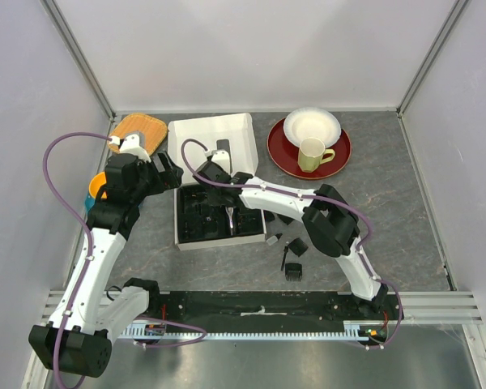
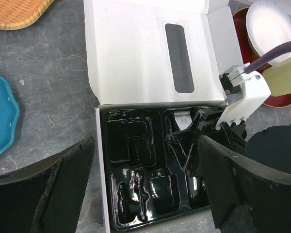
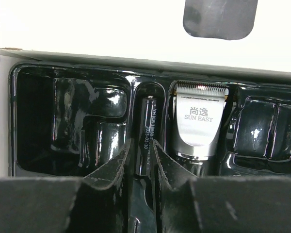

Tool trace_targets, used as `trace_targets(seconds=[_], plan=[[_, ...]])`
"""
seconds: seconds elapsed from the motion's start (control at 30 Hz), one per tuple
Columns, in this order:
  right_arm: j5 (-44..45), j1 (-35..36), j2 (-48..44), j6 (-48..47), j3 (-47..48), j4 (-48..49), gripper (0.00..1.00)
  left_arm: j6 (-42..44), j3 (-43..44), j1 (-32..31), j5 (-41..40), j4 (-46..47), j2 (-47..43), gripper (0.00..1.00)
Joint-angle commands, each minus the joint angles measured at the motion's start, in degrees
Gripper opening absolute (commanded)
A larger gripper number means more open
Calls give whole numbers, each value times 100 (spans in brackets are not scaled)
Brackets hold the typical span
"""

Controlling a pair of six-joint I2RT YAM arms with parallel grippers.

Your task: Sort the hair-cutting tools

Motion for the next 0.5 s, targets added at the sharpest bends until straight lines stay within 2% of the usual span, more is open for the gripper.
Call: trace_targets(seconds=[0.0,0.2,0.27,0.37,0.47], plan=[[5,-42,166,-15,243,-314,24,-144,78,25,-99,60,-77,93],[-136,-59,333,-7,357,-446,13,-144,86,17,-90,60,-77,93],[-136,-59,351,11,366,-464,12,-152,78,17,-99,60,-77,93],[-22,-59,228,-24,410,-481,12,-152,86,17,-99,60,-68,93],[162,-68,-44,-112,507,-507,21,-152,86,25,-90,60,-68,93]])
